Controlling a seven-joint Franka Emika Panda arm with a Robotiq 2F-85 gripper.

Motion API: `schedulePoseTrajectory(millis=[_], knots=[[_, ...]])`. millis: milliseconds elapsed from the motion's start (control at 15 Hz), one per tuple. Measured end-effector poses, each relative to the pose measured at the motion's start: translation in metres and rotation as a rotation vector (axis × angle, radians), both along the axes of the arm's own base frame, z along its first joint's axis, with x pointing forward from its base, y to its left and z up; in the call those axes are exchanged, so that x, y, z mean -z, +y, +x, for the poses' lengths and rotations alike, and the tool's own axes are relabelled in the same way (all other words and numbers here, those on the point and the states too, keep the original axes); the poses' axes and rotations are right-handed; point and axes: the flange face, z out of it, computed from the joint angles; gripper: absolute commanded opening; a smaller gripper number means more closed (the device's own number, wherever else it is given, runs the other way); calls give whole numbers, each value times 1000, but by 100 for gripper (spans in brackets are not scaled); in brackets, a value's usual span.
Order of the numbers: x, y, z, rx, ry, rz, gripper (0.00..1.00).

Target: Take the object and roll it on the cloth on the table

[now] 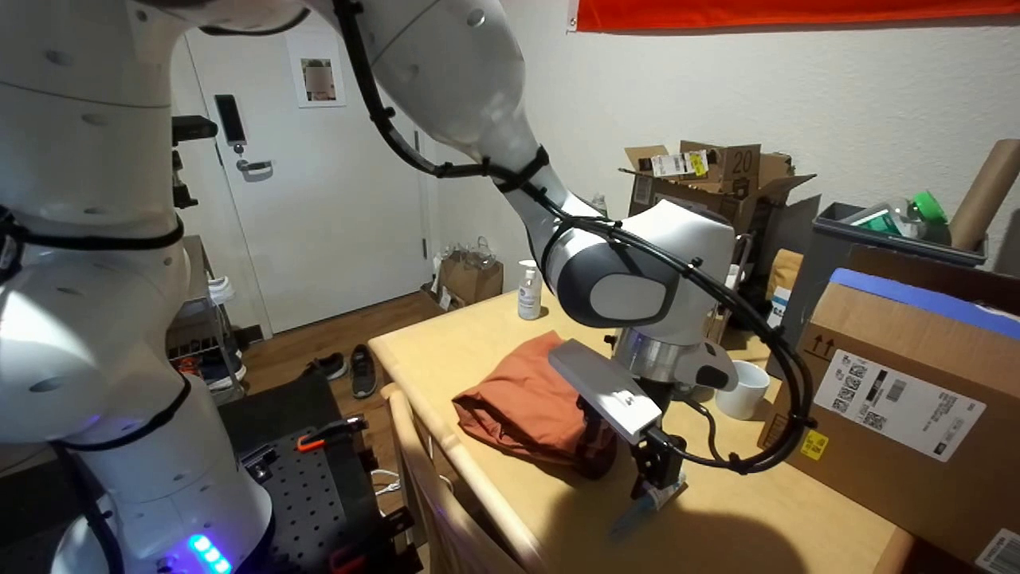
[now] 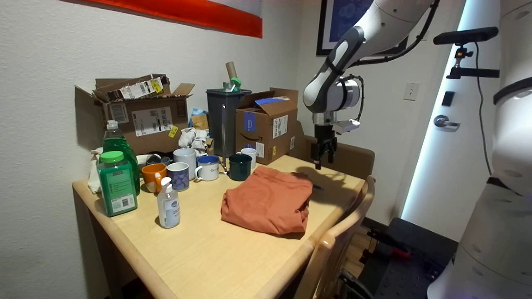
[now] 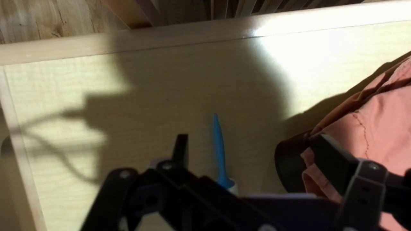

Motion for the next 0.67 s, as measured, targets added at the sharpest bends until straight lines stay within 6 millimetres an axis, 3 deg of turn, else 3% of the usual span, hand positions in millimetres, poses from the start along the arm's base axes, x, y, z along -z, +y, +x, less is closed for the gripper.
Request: schedulePoseTrajectory(millis=[667], knots=[[8, 0, 9, -14, -14, -13, 100]])
